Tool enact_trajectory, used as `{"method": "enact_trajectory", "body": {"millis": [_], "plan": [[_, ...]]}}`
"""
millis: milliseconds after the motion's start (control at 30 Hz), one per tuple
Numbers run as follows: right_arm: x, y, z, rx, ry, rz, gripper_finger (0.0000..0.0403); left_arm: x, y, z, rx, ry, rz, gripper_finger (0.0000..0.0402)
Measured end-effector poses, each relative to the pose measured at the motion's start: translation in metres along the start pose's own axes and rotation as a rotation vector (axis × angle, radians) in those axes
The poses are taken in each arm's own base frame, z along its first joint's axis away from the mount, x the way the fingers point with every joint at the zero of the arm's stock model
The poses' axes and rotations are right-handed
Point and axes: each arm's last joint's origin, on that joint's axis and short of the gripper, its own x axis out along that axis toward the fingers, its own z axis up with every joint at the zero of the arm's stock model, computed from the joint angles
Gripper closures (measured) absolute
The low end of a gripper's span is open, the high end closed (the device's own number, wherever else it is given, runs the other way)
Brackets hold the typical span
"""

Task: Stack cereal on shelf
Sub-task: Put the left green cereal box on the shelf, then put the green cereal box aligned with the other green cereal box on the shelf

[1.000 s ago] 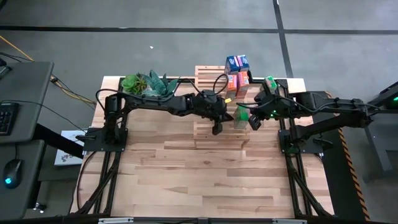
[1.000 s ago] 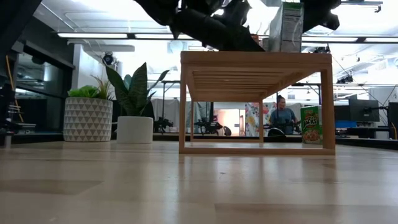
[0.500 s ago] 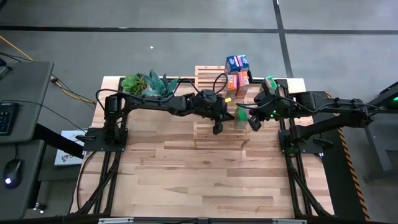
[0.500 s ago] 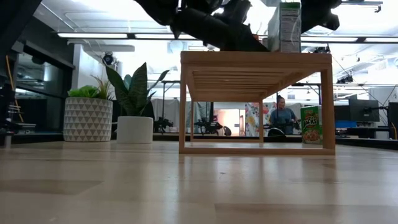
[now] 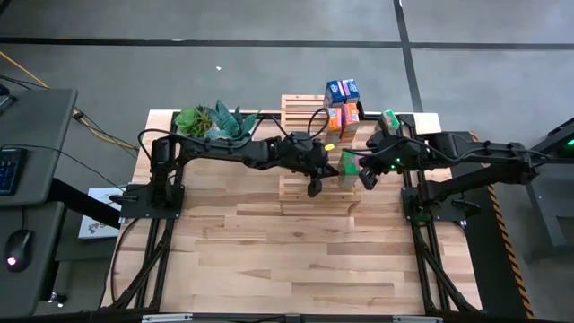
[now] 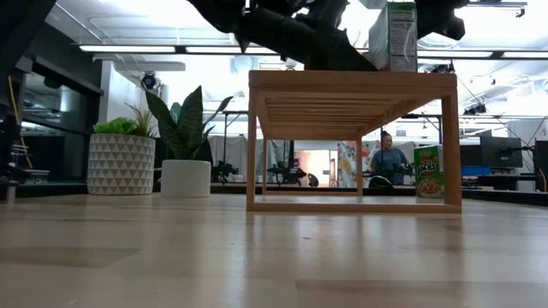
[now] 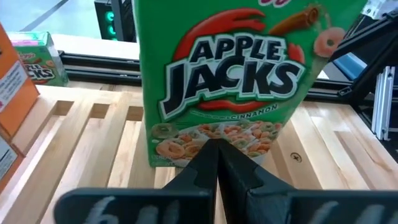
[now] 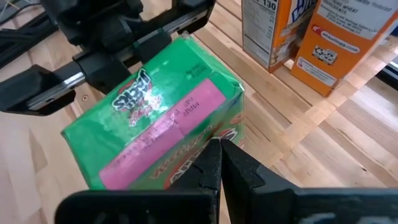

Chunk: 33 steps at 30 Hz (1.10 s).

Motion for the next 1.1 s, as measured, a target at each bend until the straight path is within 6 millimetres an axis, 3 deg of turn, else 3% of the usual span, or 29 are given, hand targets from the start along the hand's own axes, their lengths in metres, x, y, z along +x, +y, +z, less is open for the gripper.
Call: {"method": "enact_trajectory", "body": {"millis": [500, 700, 933, 1100], "plan": [[-0.005, -0.002, 0.000, 0.021, -0.018, 0.000, 0.0403, 0.005, 0.005, -0.005, -0.020, 0.009, 0.010, 0.0401], [-0.005, -0.005, -0.003, 0.019, -0.011, -0.045, 0.0403, 0.000, 0.020, -0.007, -0.039, 0.032, 0.042, 0.0401], [-0.014, -0.012, -0.004, 0.023, -0.062, -0.106, 0.0403, -0.025, 0.048, -0.001, -0.081, 0.101, 0.111, 0.0401], [-0.021, -0.022, 0.000, 0.130, -0.181, -0.207, 0.0403, -0.072, 0.066, 0.022, -0.068, 0.101, 0.175, 0.0401]]}}
